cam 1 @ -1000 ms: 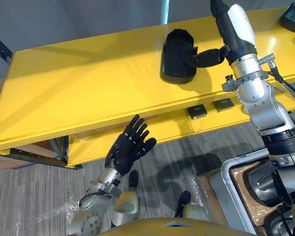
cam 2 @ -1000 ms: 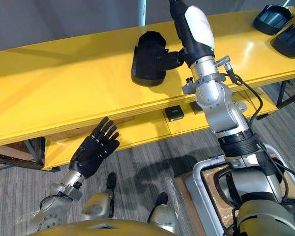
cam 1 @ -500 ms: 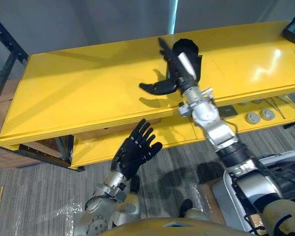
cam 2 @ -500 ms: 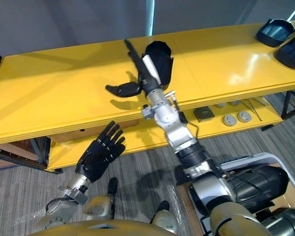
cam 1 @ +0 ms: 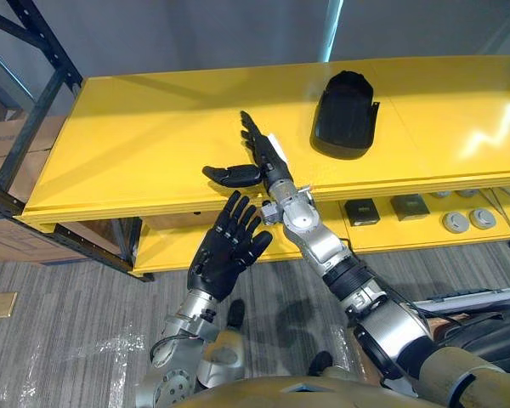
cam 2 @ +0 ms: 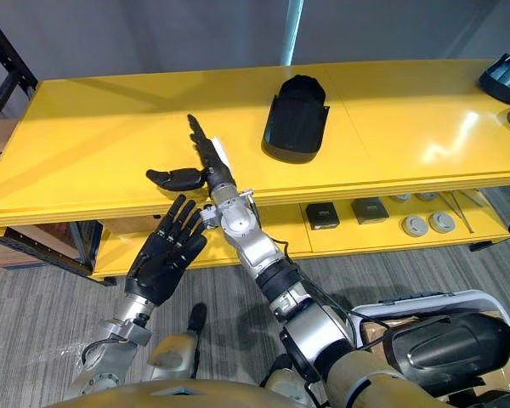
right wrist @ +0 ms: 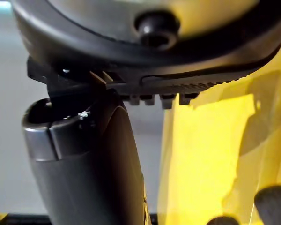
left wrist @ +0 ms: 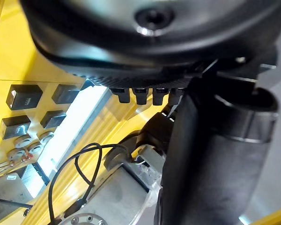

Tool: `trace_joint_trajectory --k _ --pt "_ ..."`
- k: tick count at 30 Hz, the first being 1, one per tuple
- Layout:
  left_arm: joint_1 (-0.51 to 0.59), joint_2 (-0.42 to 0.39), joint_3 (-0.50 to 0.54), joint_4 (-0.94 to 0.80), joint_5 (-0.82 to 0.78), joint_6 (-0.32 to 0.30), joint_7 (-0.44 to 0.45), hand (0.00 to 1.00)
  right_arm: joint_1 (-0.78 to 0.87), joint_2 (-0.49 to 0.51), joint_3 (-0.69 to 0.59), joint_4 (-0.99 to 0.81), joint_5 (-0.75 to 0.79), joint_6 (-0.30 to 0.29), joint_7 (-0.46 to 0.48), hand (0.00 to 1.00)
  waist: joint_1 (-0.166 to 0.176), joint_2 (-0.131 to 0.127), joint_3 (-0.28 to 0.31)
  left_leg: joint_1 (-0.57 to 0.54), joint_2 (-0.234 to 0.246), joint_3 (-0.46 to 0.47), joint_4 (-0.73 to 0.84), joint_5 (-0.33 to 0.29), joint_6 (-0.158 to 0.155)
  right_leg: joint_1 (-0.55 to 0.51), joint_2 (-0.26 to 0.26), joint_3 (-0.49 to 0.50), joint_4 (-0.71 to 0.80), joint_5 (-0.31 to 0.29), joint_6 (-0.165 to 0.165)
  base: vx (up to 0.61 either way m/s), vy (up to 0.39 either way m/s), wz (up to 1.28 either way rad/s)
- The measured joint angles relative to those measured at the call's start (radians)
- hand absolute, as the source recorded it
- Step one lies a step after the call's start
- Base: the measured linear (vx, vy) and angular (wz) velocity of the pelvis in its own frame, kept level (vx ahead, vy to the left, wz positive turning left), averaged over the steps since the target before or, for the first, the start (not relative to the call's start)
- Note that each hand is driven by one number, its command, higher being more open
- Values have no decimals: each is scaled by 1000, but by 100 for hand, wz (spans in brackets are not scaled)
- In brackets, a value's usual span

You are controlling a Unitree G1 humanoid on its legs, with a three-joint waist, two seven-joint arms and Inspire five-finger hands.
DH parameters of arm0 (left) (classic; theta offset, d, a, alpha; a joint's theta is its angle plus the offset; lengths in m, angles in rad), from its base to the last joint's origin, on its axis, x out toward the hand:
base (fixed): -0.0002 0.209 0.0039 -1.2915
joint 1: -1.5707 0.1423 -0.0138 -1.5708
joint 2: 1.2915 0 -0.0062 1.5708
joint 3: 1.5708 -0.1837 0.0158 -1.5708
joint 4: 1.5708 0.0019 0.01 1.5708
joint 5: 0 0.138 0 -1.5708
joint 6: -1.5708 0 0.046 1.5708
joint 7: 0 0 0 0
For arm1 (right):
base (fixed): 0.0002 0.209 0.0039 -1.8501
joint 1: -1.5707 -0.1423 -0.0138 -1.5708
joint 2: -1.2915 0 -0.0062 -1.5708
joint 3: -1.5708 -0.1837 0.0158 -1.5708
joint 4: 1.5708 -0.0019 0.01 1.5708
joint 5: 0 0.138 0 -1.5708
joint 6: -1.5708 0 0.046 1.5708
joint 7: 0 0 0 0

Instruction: Walk over and take three plastic housings, then place them on the shelf

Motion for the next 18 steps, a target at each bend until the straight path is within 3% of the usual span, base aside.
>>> trace_joint_trajectory --k 4,18 --pt "0 -8 -2 0 -25 -13 1 100 -4 20 -49 50 -5 -1 -121 100 -2 0 0 -1 -1 0 1 3 -5 0 0 0 0 1 -3 9 -28 1" --pt "-30 -1 -70 41 -25 -39 -12 100 -47 26 -152 96 -8 -2 -276 100 -10 14 2 -18 8 5 1 -1 -3 -48 -5 22 59 -22 -2 -8 -36 -1"
